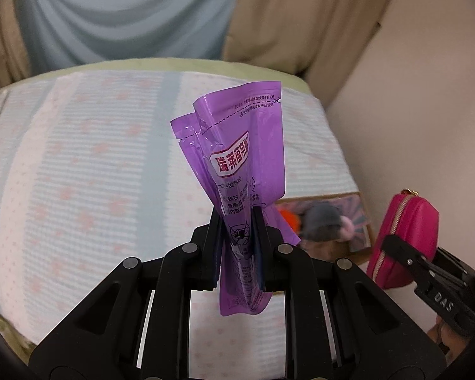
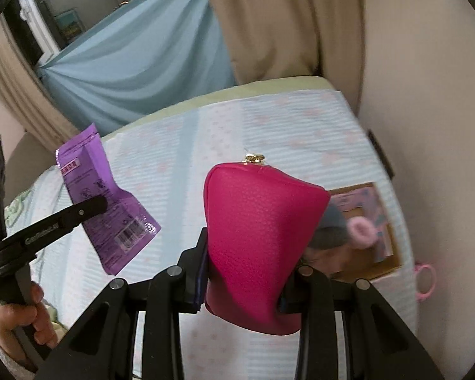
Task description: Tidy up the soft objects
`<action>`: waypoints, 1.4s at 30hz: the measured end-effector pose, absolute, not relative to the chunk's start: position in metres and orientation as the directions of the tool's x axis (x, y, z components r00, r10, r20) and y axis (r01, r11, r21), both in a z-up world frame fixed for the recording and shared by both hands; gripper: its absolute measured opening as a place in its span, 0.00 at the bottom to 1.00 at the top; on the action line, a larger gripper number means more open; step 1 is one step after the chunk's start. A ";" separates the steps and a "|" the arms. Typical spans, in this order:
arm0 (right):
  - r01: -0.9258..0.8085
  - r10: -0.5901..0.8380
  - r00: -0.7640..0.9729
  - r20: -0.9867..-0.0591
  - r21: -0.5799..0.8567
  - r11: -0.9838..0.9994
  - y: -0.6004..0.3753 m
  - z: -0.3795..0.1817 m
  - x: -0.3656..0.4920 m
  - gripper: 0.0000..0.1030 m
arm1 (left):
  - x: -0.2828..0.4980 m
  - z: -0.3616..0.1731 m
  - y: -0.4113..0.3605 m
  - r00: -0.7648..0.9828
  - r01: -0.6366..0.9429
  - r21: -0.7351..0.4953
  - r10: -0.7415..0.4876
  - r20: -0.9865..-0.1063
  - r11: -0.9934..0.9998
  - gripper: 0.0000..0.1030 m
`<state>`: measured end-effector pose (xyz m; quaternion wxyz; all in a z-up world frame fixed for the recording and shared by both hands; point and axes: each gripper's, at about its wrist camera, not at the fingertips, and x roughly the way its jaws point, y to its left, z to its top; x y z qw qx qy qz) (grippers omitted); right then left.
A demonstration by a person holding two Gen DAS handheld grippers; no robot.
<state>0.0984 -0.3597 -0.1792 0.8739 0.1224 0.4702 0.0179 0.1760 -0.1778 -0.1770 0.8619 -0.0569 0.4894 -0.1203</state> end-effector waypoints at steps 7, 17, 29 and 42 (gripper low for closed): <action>0.146 0.094 0.494 -0.864 0.190 0.971 -0.434 -0.208 0.112 0.30 | 0.190 -0.223 -0.252 0.399 0.209 -0.221 -0.289 -0.870 0.953 0.14; 0.210 0.138 0.370 -0.919 0.228 0.951 -0.475 -0.278 0.130 0.30 | 0.205 -0.304 -0.290 0.253 0.260 -0.133 -0.201 -0.947 0.956 0.14; 0.309 0.157 0.339 -0.927 0.268 0.913 -0.483 -0.314 0.145 1.00 | 0.208 -0.339 -0.295 0.166 0.314 -0.106 -0.165 -0.972 0.943 1.00; 0.335 0.097 0.397 -0.913 0.243 0.910 -0.470 -0.276 0.123 1.00 | 0.189 -0.291 -0.265 0.247 0.325 -0.101 -0.188 -0.951 0.940 1.00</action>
